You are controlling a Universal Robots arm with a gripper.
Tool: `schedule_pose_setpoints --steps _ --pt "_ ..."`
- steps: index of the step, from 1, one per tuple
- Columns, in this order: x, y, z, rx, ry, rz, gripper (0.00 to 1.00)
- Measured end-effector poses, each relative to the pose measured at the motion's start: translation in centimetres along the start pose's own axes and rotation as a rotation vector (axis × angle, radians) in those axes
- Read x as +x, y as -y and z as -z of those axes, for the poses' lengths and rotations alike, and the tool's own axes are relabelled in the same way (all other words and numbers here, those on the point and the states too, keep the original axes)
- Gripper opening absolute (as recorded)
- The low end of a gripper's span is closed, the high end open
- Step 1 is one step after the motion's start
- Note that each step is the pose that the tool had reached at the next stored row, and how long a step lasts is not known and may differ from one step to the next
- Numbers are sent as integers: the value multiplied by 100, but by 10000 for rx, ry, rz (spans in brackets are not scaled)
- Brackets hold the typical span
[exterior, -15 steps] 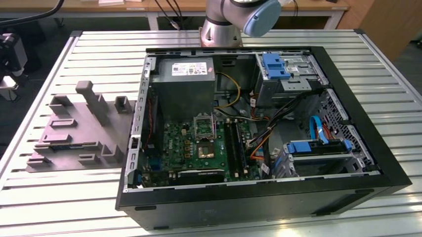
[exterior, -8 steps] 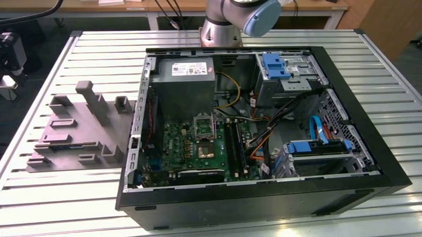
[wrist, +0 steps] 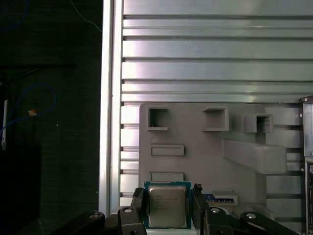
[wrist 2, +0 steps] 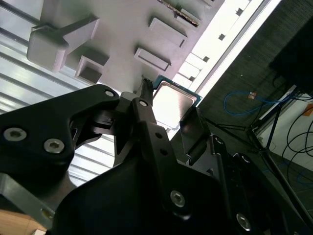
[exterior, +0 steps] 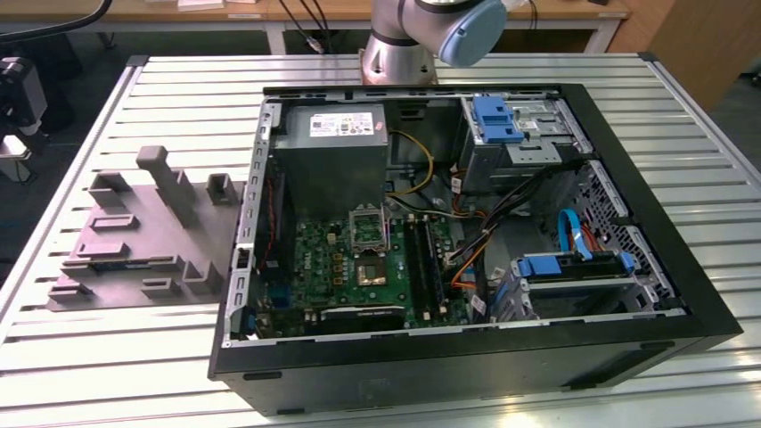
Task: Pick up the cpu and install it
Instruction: 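Pick up the cpu and move it towards the insertion slot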
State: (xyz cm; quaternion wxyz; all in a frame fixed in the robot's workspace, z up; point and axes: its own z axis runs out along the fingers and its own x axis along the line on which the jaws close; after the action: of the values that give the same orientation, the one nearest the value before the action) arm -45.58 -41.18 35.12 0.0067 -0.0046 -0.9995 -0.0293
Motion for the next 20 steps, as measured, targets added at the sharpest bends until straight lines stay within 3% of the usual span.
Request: schedule_pose_setpoints --steps 20 --pt "1 -2 43 0 -1 0 47"
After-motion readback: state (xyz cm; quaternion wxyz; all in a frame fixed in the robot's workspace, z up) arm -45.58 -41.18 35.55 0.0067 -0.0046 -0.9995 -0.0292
